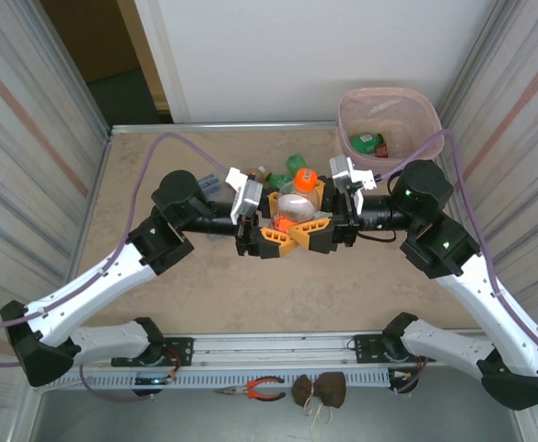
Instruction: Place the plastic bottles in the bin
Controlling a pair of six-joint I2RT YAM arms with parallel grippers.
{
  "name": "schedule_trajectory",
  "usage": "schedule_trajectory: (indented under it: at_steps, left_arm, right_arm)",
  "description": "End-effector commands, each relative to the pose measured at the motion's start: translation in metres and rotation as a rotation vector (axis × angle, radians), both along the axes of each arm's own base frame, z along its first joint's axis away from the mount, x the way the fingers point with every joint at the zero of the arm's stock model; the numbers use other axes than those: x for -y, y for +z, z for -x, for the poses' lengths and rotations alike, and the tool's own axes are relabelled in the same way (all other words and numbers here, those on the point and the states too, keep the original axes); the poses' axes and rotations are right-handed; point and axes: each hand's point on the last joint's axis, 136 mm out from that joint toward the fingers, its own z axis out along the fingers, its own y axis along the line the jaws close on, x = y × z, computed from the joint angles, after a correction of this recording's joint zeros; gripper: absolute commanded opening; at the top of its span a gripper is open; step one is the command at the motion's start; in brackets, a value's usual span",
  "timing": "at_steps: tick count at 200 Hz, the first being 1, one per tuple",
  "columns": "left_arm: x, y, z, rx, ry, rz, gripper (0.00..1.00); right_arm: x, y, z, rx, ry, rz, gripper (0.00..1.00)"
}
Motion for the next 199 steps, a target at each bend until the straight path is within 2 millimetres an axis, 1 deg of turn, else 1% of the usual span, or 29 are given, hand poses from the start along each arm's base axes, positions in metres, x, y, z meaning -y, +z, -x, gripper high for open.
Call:
schedule_trajectory:
  at_steps: [1, 28, 47, 58, 89, 107, 125, 149, 164, 183, 199]
  left_arm:
    - [-0.001, 0.016, 0.001, 0.03, 0.002, 0.04, 0.4]
    - [-0.001, 0.015, 0.0, 0.029, 0.012, 0.035, 0.41]
    - [-0.003, 0.014, -0.002, 0.029, 0.035, 0.037, 0.45]
    - [-0.004, 0.013, -0.004, 0.03, 0.054, 0.037, 0.49]
    - [-0.012, 0.006, -0.011, 0.033, 0.136, 0.028, 0.64]
    - [-0.021, 0.007, -0.012, 0.041, 0.177, 0.03, 0.69]
    - [-0.032, 0.004, -0.016, 0.046, 0.241, 0.034, 0.71]
    - [-0.045, -0.002, -0.023, 0.034, 0.326, 0.031, 0.72]
    - [-0.052, -0.005, -0.023, 0.031, 0.355, 0.029, 0.72]
    - [-0.06, -0.008, -0.021, 0.028, 0.379, 0.022, 0.72]
    - [-0.067, -0.008, -0.018, 0.03, 0.397, 0.028, 0.72]
  right_arm:
    - [0.001, 0.019, 0.019, 0.081, 0.071, -0.046, 0.63]
    - [0.002, 0.02, 0.021, 0.084, 0.076, -0.05, 0.58]
    - [0.002, 0.021, 0.02, 0.084, 0.06, -0.053, 0.55]
    - [0.003, 0.021, 0.018, 0.084, 0.049, -0.055, 0.55]
    - [0.004, 0.024, 0.01, 0.074, -0.01, -0.053, 0.52]
    - [0.006, 0.024, 0.003, 0.085, -0.062, -0.038, 0.51]
    - [0.012, 0.027, -0.011, 0.096, -0.148, -0.031, 0.51]
    - [0.024, 0.033, -0.038, 0.093, -0.286, -0.038, 0.51]
    - [0.032, 0.035, -0.056, 0.082, -0.365, -0.029, 0.5]
    - [0.049, 0.037, -0.083, 0.071, -0.49, -0.009, 0.48]
    - [0.07, 0.04, -0.107, 0.07, -0.627, -0.001, 0.46]
